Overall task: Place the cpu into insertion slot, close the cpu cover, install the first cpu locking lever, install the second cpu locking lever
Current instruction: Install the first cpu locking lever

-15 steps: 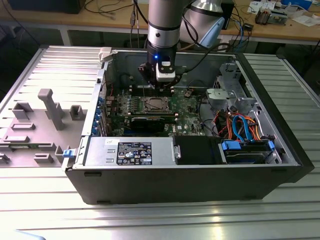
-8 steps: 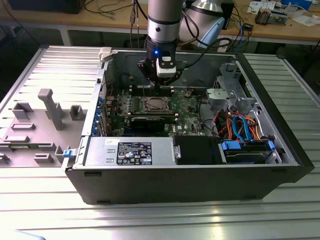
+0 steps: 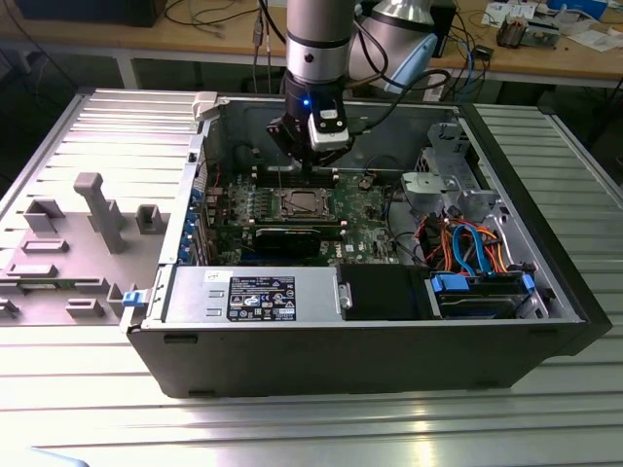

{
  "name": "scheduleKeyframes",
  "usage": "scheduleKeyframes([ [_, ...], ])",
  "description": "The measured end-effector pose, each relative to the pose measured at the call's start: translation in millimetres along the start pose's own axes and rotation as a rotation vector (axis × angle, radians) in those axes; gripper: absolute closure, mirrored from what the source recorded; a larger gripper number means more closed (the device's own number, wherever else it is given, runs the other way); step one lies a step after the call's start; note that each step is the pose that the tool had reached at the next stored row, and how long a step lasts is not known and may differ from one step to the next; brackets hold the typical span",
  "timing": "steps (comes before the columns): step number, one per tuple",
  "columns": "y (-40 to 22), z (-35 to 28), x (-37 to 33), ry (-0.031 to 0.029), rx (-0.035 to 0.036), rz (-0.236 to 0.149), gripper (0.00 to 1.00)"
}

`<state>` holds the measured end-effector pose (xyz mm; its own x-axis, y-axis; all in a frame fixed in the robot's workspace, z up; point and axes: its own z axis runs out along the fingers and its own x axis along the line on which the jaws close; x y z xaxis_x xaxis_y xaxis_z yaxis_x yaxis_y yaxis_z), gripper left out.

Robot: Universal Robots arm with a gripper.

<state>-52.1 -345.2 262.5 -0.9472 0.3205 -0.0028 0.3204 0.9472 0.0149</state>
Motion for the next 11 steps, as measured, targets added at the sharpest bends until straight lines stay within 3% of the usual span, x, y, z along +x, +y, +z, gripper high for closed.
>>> scheduleKeyframes([
  [2,-0.9,0.2,0.0,-0.0112,-0.0082,-0.001,0.89],
  [3,-1.7,0.2,0.4,-0.0162,-0.018,-0.001,0.89],
  [5,-2.0,0.2,0.4,-0.0124,-0.0367,-0.006,0.89],
  [11,-2.5,1.3,0.4,-0.0096,-0.0391,-0.08,0.89],
])
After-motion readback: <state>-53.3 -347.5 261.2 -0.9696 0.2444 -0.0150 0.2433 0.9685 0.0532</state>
